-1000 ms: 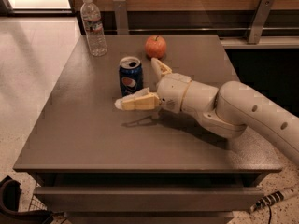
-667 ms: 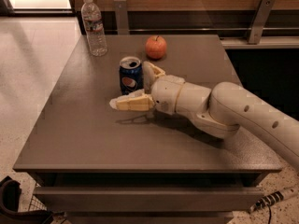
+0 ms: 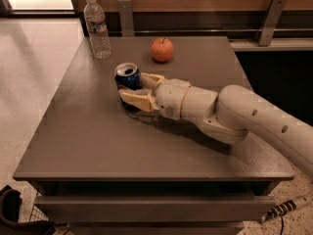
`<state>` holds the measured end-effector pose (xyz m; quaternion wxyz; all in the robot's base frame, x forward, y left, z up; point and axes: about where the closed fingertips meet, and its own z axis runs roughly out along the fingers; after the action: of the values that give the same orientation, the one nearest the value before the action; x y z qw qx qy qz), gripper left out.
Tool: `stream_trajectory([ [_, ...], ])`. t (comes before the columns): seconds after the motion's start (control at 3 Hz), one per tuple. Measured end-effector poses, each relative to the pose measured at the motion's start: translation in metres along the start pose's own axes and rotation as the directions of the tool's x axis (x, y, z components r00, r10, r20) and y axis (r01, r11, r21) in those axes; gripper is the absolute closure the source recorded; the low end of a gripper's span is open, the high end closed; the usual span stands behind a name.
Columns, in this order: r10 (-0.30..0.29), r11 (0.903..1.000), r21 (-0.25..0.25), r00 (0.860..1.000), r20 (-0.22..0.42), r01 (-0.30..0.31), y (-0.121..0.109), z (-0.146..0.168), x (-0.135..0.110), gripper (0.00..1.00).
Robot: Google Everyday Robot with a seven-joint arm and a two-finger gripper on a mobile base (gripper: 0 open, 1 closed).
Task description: Knock pepsi can over
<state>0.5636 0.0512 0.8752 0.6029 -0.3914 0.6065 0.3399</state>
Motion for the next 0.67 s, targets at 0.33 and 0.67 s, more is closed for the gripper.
stream_trajectory([
  [0.33,-0.001,1.0000,-0.004,1.000,0.001,0.001,0.0016,0.0015,-0.0008,0.82],
  [0.67,-0.002,1.0000,-0.007,1.000,0.001,0.002,0.0030,0.0029,-0.0016,1.00],
])
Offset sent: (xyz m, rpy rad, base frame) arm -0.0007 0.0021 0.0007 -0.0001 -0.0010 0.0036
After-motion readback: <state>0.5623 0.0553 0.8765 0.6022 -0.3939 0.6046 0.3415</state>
